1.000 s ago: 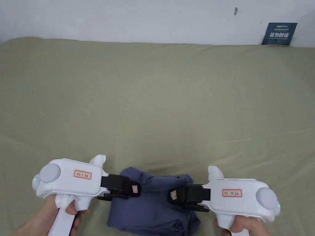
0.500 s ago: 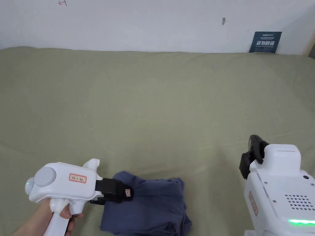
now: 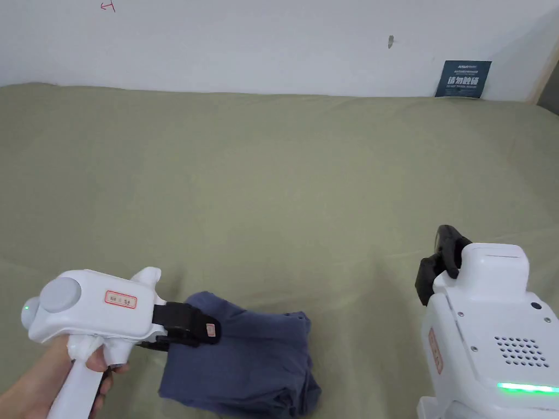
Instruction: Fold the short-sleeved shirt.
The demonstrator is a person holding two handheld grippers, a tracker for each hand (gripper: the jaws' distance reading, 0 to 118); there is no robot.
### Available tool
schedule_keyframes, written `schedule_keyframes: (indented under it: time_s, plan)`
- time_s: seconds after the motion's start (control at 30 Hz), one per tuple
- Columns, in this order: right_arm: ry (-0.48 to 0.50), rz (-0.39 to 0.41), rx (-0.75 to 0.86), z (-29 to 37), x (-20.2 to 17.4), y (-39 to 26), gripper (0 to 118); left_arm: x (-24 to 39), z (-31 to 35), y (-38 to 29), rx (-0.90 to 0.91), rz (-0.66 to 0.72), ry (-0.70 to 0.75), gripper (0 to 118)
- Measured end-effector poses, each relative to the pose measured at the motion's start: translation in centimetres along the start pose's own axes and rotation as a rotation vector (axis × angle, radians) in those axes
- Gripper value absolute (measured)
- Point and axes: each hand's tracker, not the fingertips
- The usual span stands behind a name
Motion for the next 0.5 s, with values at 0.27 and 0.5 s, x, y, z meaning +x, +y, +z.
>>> schedule_keyframes:
  time_s: [0.27, 0.5]
  plan:
    - [0.205, -0.012, -0.017, -0.9, -8.5, -0.2, 1, -5.8, 9.9, 0.9, 0.099, 0.048, 0.107, 30]
    - [0.4, -0.019, -0.043, -2.1, -19.3, -0.6, 1, -13.3, 20.4, 3.0, 0.146, 0.103, 0.272, 30]
